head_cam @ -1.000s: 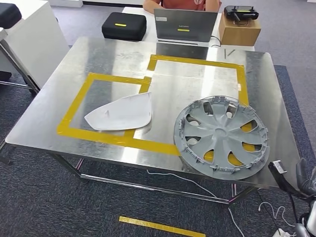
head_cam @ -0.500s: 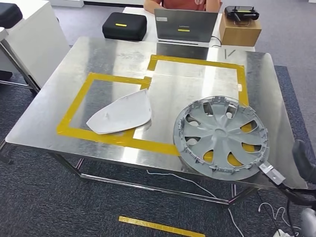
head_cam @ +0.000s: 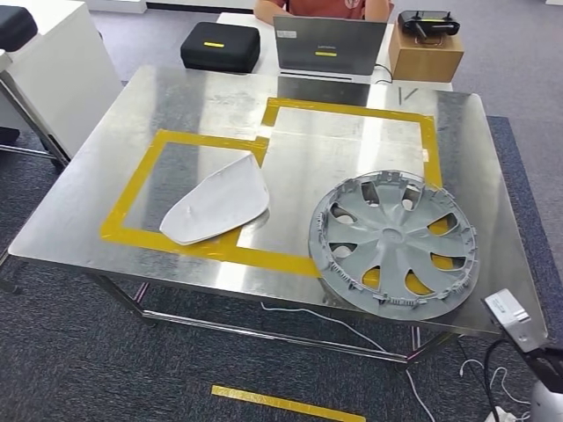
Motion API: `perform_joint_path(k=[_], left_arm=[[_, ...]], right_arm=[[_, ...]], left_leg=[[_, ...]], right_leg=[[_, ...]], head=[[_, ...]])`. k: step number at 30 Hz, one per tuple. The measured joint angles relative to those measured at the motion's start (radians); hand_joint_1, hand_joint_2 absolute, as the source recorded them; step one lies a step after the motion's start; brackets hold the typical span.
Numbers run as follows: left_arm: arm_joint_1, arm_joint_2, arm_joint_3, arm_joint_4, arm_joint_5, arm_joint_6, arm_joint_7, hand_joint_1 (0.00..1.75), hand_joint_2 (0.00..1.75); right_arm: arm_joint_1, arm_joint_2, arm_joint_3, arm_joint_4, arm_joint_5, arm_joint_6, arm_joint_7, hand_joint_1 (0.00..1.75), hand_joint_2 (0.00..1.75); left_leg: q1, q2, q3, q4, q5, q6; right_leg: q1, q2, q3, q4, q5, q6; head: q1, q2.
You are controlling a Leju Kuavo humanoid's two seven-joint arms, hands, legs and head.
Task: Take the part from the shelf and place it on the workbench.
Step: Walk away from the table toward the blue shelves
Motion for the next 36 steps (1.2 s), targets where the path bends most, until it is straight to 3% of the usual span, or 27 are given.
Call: perform_joint_path(k=[12, 17, 19, 21, 24, 26, 27, 29, 31, 34, 36], left_arm=[[0.0, 0.007, 0.0, 0.0, 0.015, -0.002, 0.016, 0.0, 0.0], [0.0, 0.008, 0.0, 0.0, 0.018, -0.001, 0.016, 0.0, 0.0], [0.0, 0.008, 0.0, 0.0, 0.02, -0.001, 0.016, 0.0, 0.0], [-0.001, 0.007, 0.0, 0.0, 0.021, -0.001, 0.016, 0.0, 0.0], [-0.001, 0.006, 0.0, 0.0, 0.023, -0.001, 0.017, 0.0, 0.0], [0.0, 0.005, 0.0, 0.0, 0.023, -0.001, 0.017, 0.0, 0.0], [0.0, 0.005, 0.0, 0.0, 0.024, -0.001, 0.017, 0.0, 0.0], [-0.001, 0.005, 0.0, 0.0, 0.024, -0.001, 0.017, 0.0, 0.0], [-0.001, 0.006, 0.0, 0.0, 0.024, -0.001, 0.017, 0.0, 0.0], [0.0, 0.007, 0.0, 0.001, 0.026, -0.001, 0.017, 0.0, 0.0], [0.002, 0.008, 0.0, 0.001, 0.029, -0.001, 0.017, 0.0, 0.0]], right_arm=[[0.0, 0.013, 0.032, -0.033, 0.0, 0.0, 0.015, 0.0, 0.0], [0.002, 0.013, 0.035, -0.033, 0.0, 0.0, 0.022, 0.0, 0.0], [0.003, 0.013, 0.035, -0.034, 0.0, 0.0, 0.023, 0.0, 0.0], [0.004, 0.013, 0.036, -0.035, 0.0, 0.0, 0.024, 0.0, 0.0], [0.008, 0.013, 0.036, -0.034, 0.0, 0.0, 0.026, 0.0, 0.0], [0.013, 0.013, 0.036, -0.032, 0.0, 0.0, 0.027, 0.0, 0.0], [0.015, 0.013, 0.036, -0.031, 0.0, 0.0, 0.027, 0.0, 0.0], [0.015, 0.013, 0.036, -0.031, 0.0, 0.0, 0.027, 0.0, 0.0], [0.015, 0.013, 0.036, -0.03, 0.0, 0.0, 0.028, 0.0, 0.0], [0.016, 0.013, 0.036, -0.029, -0.001, 0.0, 0.033, 0.0, 0.0], [0.016, 0.013, 0.036, -0.028, -0.001, 0.001, 0.037, 0.0, 0.0]], left_leg=[[-0.005, 0.0, 0.0, 0.003, -0.002, 0.003], [-0.009, 0.0, -0.002, 0.009, -0.006, 0.012], [-0.007, 0.001, 0.001, 0.003, 0.001, 0.021], [-0.002, 0.005, 0.004, -0.014, 0.016, 0.032], [0.001, 0.008, -0.003, -0.023, 0.027, 0.039], [0.001, 0.009, -0.01, -0.022, 0.032, 0.036], [0.002, 0.009, -0.013, -0.021, 0.034, 0.033], [0.004, 0.009, -0.02, -0.015, 0.039, 0.025], [0.002, 0.007, -0.027, -0.007, 0.044, 0.014], [0.001, 0.005, -0.036, 0.0, 0.055, -0.006], [0.004, 0.002, -0.048, 0.022, 0.025, -0.019]], right_leg=[[-0.005, 0.0, 0.0, 0.0, 0.002, 0.003], [-0.009, 0.0, 0.002, -0.001, 0.003, 0.011], [-0.01, 0.001, 0.004, -0.005, 0.005, 0.018], [-0.009, 0.003, -0.006, 0.018, -0.022, 0.024], [-0.009, 0.007, -0.07, 0.181, -0.126, 0.03], [-0.01, 0.007, -0.092, 0.258, -0.15, 0.035], [-0.011, 0.007, -0.075, 0.241, -0.134, 0.036], [-0.016, 0.004, 0.005, 0.109, -0.081, 0.04], [-0.015, 0.006, 0.071, 0.004, -0.05, 0.035], [-0.012, 0.012, 0.067, -0.008, -0.042, 0.012], [-0.013, 0.011, 0.054, -0.009, -0.031, -0.008]], head=[[0.0, 0.0], [0.0, 0.0], [0.0, 0.0], [0.002, 0.0], [0.005, 0.0], [0.005, 0.0], [0.005, 0.0], [0.005, 0.0], [0.006, 0.0], [0.007, 0.0], [0.006, 0.0]])
